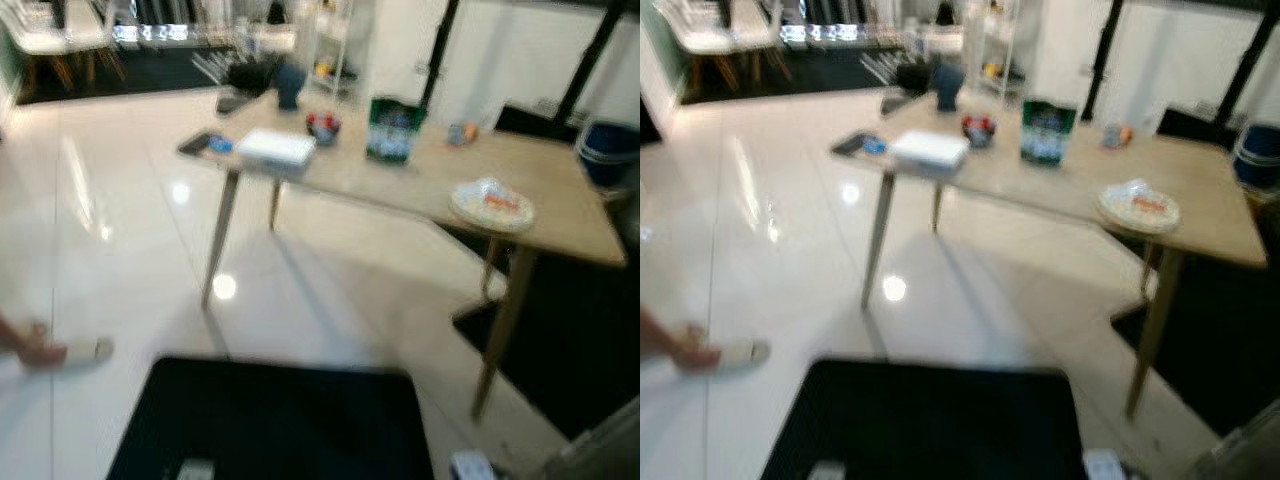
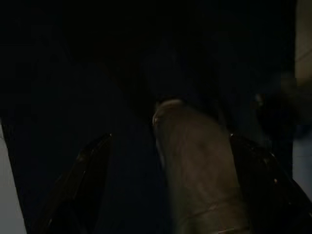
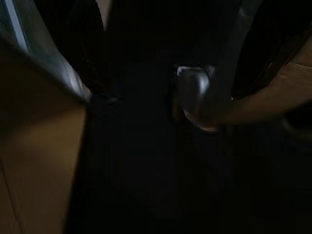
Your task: Restocking fridge
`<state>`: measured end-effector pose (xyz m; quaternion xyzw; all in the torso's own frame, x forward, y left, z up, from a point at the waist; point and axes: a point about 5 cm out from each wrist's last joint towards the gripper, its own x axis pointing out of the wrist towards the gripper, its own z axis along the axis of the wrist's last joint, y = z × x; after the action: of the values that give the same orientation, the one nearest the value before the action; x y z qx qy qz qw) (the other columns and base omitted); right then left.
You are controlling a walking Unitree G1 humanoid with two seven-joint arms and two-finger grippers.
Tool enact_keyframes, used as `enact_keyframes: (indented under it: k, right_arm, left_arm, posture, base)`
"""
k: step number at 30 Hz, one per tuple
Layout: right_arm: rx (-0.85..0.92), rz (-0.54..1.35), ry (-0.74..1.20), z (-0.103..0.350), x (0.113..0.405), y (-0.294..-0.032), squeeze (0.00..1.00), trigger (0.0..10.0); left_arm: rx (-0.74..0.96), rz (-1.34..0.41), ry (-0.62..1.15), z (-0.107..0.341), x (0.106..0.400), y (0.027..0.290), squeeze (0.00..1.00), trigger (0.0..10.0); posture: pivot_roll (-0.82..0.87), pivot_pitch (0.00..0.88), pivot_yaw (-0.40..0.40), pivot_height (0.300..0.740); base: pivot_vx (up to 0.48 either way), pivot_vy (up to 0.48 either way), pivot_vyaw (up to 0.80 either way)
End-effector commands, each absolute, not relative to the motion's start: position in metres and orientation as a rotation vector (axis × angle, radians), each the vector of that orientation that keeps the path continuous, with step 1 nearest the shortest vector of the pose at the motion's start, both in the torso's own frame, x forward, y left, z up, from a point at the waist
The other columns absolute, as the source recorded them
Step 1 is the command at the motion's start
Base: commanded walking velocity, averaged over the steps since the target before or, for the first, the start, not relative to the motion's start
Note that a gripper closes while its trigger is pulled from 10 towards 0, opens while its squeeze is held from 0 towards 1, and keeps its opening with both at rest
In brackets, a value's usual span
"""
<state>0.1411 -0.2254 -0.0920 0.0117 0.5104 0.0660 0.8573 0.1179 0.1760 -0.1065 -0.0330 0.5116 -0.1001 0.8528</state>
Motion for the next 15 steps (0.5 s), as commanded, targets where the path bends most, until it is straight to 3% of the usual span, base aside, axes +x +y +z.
enact_keyframes:
  k: [1,15]
  right_arm:
    - [0.016,0.111,1.092,-0.092,0.1355,-0.2349,0.0,10.0]
    - [0.022,0.107,1.076,-0.0916,0.1362,-0.2345,0.0,10.0]
  left_arm:
    - [-0.066,-0.225,1.096,-0.1081,0.1138,0.1734,0.0,10.0]
    - [-0.062,-0.23,1.098,-0.1082,0.1131,0.1744,0.0,10.0]
  posture:
    - [-0.08,0.0,-0.032,0.74]
    - [-0.08,0.0,-0.031,0.74]
  base:
    - [0.48,0.0,0.0]
    - [0.48,0.0,0.0]
